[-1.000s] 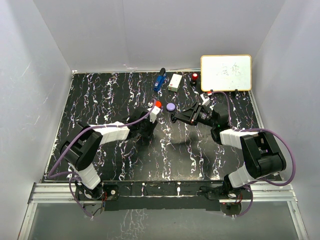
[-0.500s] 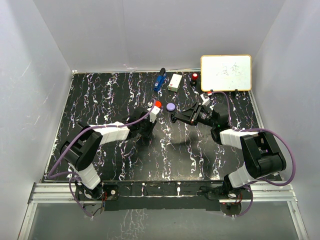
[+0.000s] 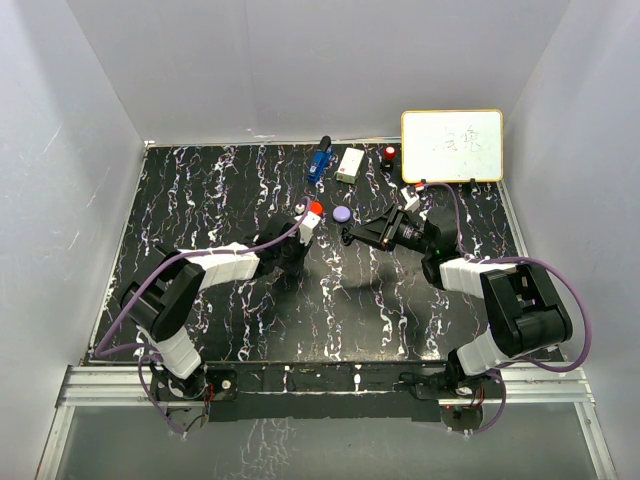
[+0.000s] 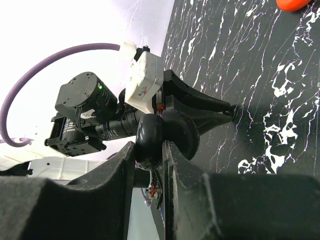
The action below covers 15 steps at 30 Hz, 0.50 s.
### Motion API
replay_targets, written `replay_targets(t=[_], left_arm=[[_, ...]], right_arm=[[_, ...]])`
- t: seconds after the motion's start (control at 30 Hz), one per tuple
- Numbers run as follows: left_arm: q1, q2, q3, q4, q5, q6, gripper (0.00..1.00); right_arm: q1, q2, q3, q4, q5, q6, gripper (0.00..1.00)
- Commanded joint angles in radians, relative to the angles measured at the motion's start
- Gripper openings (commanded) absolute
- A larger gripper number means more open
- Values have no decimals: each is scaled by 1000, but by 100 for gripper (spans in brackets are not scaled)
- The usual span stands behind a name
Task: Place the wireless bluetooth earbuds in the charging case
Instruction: Pick up the earbud from the center of the board.
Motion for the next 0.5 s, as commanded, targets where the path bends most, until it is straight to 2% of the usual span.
replay_targets(t=[0.0, 0.2, 0.47], left_arm=[[-6, 0, 6, -133, 8, -10, 7], [-6, -60, 24, -98, -2, -26, 0], [-6, -184, 19, 11, -35, -65, 0]], right_arm=[[-6, -29, -7, 72, -6, -3, 0], [-6, -28, -8, 72, -6, -3, 0], [-6, -20, -7, 73, -8, -4, 0]])
